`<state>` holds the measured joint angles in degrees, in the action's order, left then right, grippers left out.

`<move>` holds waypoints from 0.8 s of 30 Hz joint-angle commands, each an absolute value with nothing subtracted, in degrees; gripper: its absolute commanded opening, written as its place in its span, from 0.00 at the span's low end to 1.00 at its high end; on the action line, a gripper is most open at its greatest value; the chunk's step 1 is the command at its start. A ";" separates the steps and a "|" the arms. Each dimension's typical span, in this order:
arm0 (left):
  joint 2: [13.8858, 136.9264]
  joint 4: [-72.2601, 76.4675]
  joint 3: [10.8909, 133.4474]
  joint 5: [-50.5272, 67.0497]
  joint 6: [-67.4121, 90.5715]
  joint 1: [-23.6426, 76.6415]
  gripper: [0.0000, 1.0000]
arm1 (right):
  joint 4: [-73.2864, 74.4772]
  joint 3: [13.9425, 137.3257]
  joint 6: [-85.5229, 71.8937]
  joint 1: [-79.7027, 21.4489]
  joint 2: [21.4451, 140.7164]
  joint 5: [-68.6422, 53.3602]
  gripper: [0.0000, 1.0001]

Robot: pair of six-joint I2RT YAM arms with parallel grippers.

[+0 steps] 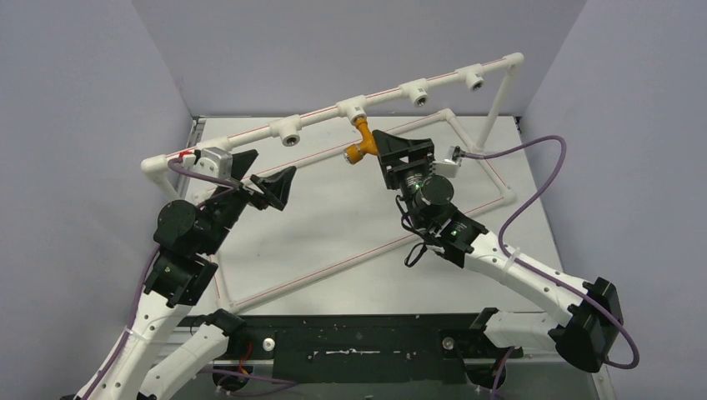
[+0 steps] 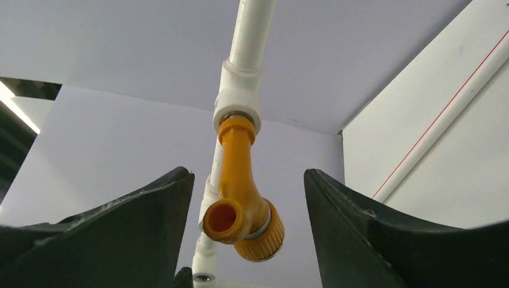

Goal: Install the water faucets

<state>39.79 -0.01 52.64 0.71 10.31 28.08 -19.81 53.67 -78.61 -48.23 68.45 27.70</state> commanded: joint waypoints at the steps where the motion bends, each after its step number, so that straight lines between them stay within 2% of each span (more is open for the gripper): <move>1: 39.79 1.67 54.55 1.07 10.61 28.30 0.97 | -20.47 54.02 -76.10 -47.06 65.18 29.07 0.74; 5: 39.77 1.67 54.58 1.05 10.61 28.30 0.97 | -17.33 53.99 -68.65 -46.23 62.94 28.01 0.82; 16: 39.64 1.58 54.72 1.07 10.63 28.22 0.97 | -16.93 55.36 -34.08 -44.66 57.63 15.24 0.84; 24: 39.61 1.58 54.73 1.56 10.81 28.30 0.97 | -5.57 64.28 -1.77 -44.58 58.45 2.54 0.84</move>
<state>39.94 -0.03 52.64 0.73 10.31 28.08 -10.48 57.58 -23.16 -44.66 58.61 10.90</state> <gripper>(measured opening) 0.973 0.837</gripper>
